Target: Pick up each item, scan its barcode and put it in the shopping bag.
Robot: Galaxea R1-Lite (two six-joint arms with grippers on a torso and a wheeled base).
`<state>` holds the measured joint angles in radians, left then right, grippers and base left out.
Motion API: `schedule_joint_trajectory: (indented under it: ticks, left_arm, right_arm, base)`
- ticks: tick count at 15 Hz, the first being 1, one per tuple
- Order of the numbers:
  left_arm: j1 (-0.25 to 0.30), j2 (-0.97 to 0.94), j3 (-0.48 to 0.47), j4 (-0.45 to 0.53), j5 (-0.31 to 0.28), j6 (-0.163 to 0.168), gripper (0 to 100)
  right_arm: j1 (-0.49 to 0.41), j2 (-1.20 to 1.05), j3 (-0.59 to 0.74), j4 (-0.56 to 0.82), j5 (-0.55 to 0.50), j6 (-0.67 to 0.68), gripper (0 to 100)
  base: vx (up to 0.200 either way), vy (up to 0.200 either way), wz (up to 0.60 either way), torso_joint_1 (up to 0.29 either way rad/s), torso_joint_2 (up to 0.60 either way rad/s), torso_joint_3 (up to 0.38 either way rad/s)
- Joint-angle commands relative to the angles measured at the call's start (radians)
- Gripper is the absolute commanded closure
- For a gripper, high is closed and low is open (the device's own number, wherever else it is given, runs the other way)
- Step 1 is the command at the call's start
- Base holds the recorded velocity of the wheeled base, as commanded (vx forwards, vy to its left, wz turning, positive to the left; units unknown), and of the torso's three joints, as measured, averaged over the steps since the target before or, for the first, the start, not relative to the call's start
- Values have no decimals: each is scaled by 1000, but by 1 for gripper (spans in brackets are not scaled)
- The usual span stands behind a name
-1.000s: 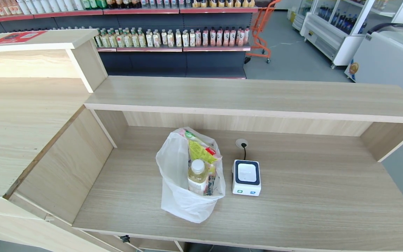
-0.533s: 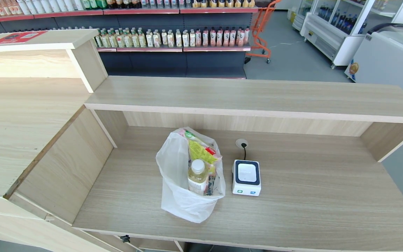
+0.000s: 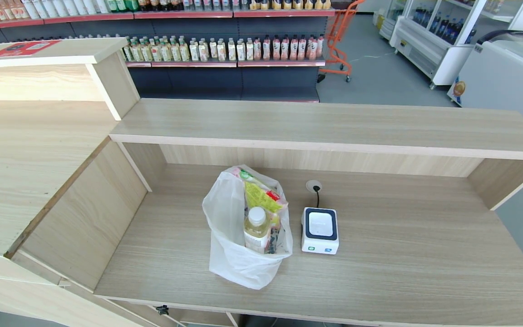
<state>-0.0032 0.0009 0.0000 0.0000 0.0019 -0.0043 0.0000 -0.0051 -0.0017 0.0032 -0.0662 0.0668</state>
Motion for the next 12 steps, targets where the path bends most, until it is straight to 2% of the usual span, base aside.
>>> schedule_joint_trajectory:
  ticks: [1, 3, 8, 12]
  left_arm:
    - [0, 2, 0, 0, 0, 0, 0]
    - [0, -1, 0, 0, 0, 13, 0]
    - [0, -1, 0, 0, 0, 15, 0]
    - [0, -1, 0, 0, 0, 9, 0]
  right_arm:
    - [0, 5, 0, 1, 0, 1, 100]
    - [0, 5, 0, 1, -1, 5, 100]
    - [0, 5, 0, 1, 0, -4, 100]
    - [0, 5, 0, 1, 0, 7, 100]
  base:
    - [0, 0, 0, 0, 0, 0]
    - [0, -200, 0, 2, 2, 2]
    - [0, -200, 0, 9, 1, -2]
    - [0, 0, 0, 0, 0, 0]
